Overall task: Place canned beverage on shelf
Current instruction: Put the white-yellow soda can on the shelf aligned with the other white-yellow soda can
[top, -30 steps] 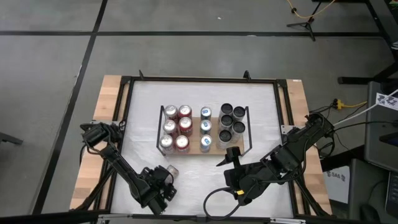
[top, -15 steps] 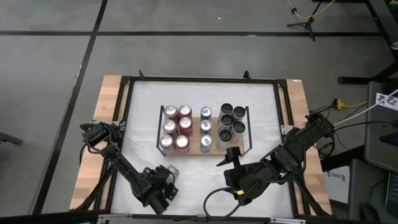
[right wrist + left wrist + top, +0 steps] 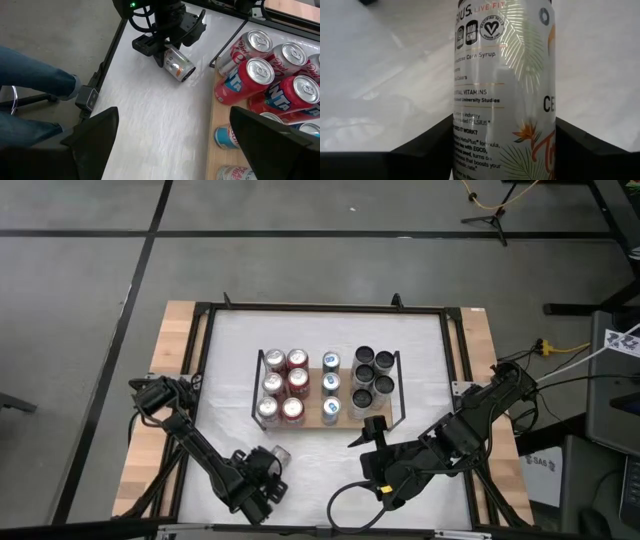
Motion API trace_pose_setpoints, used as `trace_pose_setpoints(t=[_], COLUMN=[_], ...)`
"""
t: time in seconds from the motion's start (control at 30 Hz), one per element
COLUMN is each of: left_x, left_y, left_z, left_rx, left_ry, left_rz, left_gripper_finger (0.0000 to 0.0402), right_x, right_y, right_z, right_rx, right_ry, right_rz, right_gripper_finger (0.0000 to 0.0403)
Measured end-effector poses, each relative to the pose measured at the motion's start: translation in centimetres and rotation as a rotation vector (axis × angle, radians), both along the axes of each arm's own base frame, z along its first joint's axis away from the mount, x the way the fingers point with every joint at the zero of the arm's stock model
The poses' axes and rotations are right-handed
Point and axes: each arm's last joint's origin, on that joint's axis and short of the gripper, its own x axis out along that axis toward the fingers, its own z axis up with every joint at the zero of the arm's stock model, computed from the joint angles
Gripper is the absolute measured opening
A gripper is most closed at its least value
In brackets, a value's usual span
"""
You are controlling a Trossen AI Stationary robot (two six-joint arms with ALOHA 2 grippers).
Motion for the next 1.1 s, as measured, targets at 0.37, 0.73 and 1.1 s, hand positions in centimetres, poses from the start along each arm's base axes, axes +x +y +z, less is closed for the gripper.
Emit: trace_pose_setpoints(t=[0.37, 0.73, 1.1], left_x=[0.7, 3.1, 5.7], left_y=[-0.1, -1.4, -1.6], left_z=[0.3, 1.8, 3.7], left_rx=[0.086, 0.367, 0.651], left_ry=[-0.159, -0.497, -0.556], left_rz=[-0.007, -0.211, -0.400], left_gripper_finger=[0.0230, 0.0230, 0.0230], right_x=[0.0, 0.2, 2.6], right_y=[0.0, -0.2, -2.5], right_z=[0.0, 0.1, 0.3], right_rx=[0.000, 0.063, 0.306], right_ry=[0.000, 0.001, 0.030], right_rz=[0.000, -0.063, -0.192], right_gripper_finger=[0.0379, 0.0379, 0.0379])
